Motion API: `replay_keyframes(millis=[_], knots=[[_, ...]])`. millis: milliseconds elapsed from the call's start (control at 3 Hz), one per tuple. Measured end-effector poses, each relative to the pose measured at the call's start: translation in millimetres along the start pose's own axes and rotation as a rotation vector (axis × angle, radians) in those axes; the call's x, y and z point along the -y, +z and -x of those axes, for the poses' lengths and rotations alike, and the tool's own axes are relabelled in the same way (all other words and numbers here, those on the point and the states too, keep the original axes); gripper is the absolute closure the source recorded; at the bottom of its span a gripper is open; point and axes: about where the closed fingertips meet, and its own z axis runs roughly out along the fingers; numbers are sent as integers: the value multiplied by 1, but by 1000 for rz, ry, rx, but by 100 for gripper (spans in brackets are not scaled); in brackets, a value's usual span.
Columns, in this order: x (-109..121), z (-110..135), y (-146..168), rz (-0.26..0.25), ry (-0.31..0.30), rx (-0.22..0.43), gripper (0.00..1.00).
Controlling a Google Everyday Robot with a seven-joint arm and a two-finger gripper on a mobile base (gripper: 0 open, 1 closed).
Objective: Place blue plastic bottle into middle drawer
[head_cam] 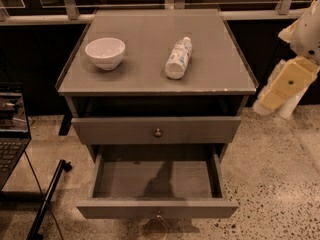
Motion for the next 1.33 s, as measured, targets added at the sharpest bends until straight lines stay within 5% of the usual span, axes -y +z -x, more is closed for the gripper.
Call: replay_keyframes(millis=[333, 667, 1000, 1333], knots=[[36, -5, 9, -63, 291, 142, 0], [70, -10, 28, -51, 550, 255, 0], [71, -7, 32, -42, 582, 263, 0], [71, -12, 29, -86, 578, 224, 0]])
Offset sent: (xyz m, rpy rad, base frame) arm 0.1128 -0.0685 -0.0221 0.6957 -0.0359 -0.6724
